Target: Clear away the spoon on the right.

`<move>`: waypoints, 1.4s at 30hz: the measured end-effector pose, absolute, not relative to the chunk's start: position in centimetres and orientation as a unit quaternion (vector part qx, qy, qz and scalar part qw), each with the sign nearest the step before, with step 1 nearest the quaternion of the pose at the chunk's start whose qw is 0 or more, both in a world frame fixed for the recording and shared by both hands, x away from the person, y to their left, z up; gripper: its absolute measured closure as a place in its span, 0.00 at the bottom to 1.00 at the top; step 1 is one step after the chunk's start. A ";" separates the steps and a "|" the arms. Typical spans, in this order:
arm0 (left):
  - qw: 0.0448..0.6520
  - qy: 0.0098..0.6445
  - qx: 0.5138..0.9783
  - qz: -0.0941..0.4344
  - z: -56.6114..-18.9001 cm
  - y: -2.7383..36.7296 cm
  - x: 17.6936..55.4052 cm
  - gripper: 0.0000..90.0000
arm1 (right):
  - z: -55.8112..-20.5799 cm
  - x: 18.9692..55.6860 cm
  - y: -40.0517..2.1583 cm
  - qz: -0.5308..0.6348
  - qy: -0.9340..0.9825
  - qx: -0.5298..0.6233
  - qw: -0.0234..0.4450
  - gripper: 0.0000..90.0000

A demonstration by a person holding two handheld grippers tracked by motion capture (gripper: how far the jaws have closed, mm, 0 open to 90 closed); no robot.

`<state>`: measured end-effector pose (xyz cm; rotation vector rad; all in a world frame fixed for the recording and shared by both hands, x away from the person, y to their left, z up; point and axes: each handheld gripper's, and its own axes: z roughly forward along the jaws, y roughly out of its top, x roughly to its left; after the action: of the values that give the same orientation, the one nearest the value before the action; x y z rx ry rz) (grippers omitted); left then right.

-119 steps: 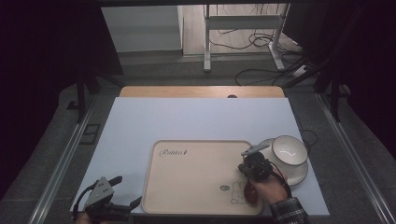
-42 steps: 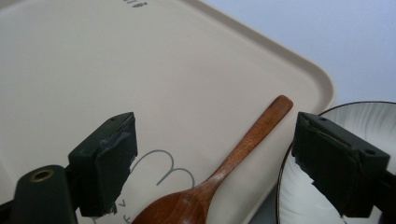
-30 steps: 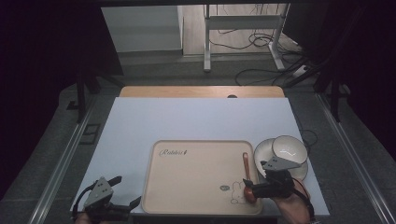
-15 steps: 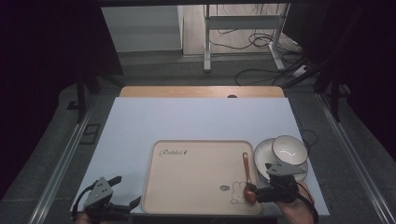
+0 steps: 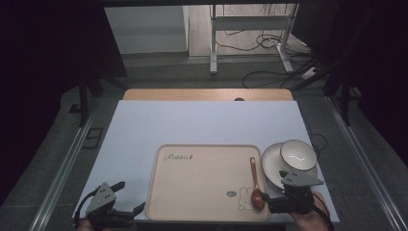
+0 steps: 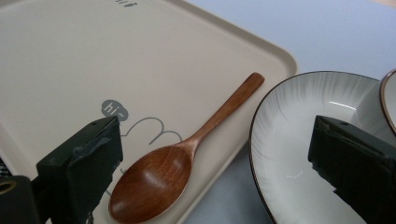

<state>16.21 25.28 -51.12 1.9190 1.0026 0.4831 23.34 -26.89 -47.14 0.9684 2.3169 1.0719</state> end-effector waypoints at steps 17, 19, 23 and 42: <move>0.447 0.406 0.772 0.195 -51.1 25.4 16.2 0.01 | -47.0 21.9 -28.8 0.389 0.820 0.355 0.225 0.03; 0.447 0.407 0.772 0.196 -51.1 25.4 16.2 0.01 | -47.0 21.8 -29.0 0.389 0.818 0.358 0.227 0.03; 0.448 0.407 0.772 0.196 -51.1 25.4 16.2 0.01 | -47.1 21.5 -29.4 0.389 0.816 0.360 0.230 0.03; 0.449 0.408 0.771 0.196 -51.1 25.4 16.2 0.01 | -47.8 19.6 -32.4 0.396 0.797 0.374 0.262 0.04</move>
<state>16.18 25.38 -51.13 1.9063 1.0100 0.4845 19.61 -32.43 -47.84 1.0111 2.1559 1.0728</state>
